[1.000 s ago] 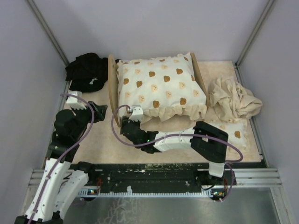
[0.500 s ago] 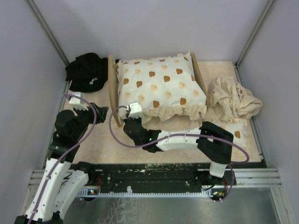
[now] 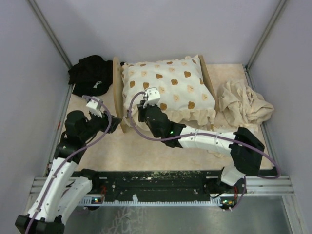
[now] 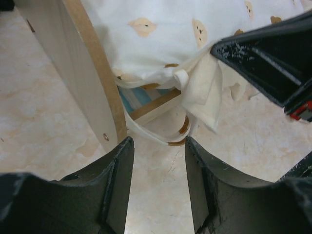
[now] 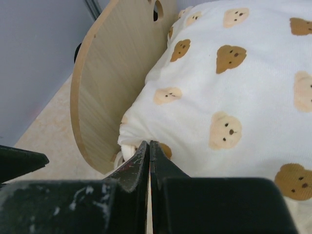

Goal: Set up the pet bed

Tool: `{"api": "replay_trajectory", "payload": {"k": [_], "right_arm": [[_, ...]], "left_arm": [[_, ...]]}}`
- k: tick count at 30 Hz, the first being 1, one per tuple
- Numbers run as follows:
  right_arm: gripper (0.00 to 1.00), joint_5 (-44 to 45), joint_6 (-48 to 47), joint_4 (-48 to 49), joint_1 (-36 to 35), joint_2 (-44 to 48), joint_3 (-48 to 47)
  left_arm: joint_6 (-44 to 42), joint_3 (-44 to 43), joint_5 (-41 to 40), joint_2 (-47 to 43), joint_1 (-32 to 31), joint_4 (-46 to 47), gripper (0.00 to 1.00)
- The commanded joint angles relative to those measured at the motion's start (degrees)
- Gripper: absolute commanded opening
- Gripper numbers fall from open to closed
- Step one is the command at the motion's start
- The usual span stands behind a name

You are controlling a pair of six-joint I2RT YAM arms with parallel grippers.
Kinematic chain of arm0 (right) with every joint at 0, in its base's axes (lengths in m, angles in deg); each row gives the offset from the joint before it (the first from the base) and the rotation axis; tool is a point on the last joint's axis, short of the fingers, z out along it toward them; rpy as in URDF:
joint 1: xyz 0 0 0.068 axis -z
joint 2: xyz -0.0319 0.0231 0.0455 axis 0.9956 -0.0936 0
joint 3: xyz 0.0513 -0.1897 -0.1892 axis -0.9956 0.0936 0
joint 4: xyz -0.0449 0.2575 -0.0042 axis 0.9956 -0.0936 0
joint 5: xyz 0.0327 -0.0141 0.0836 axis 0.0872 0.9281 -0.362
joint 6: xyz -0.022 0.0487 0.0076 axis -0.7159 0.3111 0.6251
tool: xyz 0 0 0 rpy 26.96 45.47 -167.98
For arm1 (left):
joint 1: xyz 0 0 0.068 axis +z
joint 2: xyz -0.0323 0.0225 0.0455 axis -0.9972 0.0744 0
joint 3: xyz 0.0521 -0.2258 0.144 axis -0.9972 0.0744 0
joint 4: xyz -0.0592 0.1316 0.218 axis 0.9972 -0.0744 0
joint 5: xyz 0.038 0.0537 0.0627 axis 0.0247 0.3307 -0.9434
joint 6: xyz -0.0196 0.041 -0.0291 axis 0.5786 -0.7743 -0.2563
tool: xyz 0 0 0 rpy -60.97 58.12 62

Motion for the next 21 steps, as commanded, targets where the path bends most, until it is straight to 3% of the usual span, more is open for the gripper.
{"api": "replay_trajectory", "payload": {"k": [1,11,21], "right_arm": [[0.0,-5.9,-1.6,2.1,3.2,3.8,-1.8],[0.0,-16.2,3.0,6.9,8.5,4.8,-0.7],[0.0,-20.8,5.1,7.6,12.9,4.0,-2.9]], "left_arm": [[-5.3,-2.3,6.0,2.0,-0.3,1.0,0.51],[-11.2,-2.4,8.2,4.9,-0.7,5.6,0.48],[-19.5,-1.6,12.3,8.4,-2.1,9.1,0.49]]}}
